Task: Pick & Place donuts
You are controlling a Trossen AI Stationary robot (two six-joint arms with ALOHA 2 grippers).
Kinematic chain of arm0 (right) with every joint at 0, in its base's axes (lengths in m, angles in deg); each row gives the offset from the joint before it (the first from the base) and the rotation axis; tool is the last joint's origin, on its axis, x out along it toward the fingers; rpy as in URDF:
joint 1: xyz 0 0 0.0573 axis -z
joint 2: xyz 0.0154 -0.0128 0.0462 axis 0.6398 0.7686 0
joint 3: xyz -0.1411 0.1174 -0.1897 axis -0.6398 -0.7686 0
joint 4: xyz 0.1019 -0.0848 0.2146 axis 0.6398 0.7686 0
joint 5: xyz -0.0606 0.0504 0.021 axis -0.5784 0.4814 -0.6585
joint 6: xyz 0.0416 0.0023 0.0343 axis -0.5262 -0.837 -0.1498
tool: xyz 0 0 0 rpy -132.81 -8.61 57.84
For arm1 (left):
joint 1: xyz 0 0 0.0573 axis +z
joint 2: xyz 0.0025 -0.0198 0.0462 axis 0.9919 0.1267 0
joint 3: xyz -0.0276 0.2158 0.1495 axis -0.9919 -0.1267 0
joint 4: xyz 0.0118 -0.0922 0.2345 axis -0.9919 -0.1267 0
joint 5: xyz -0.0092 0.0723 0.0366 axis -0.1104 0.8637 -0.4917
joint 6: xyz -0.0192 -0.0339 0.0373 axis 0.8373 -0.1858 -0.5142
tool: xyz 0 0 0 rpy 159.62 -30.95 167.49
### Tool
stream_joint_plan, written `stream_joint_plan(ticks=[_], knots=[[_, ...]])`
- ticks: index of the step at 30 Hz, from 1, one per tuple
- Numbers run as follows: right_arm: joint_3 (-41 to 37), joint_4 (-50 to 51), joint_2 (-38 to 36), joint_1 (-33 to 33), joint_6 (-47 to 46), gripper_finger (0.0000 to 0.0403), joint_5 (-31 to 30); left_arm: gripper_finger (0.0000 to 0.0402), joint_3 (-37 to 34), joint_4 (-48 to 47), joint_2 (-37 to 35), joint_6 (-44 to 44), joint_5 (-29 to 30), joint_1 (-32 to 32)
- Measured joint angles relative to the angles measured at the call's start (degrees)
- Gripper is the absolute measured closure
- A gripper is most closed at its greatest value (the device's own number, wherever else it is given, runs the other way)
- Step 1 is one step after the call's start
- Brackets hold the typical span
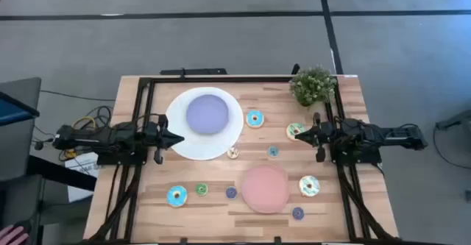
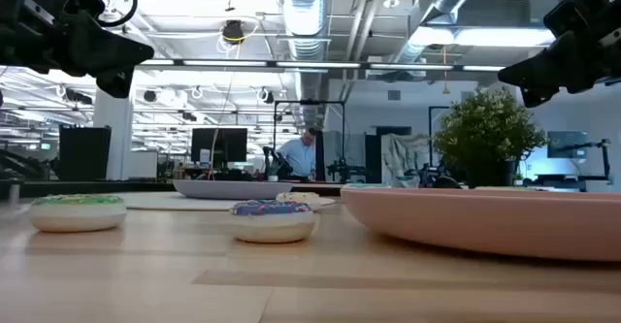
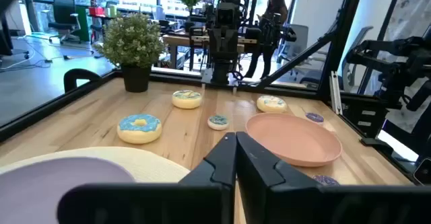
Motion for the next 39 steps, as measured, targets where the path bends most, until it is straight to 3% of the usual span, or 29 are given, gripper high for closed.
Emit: stream_joint_plan(ticks=[17,23,27,32,35,39], knots=[[0.00,0.00,0.00,0.00,0.00,0.0403,0.00,0.0401,-0.02,0.15,0.00,0.50,0.97,-0.02],[-0.01,0.00,0.00,0.00,0.00,0.0403,-0.01,0.0401,-0.02,0.80,2.72,1.62,5.69,0.00],[-0.01,0.00,-0.01,0.00,0.00,0.0403,-0.01,0.0401,0.26,4.81,8.92,1.53,7.19,0.00],[0.00,0.00,0.00,0.00,0.00,0.0403,0.00,0.0401,7.10,4.41,21.20,1.31,8.59,0.00],[-0.02,0.00,0.00,0.00,0.00,0.0403,-0.01,0.0401,14.29,-0.92,31.05,1.81,9.75,-0.19],[0.00,0.00,-0.02,0.00,0.00,0.0403,0.00,0.0402,26.82,-15.93,44.32,4.61,11.47,-2.37]])
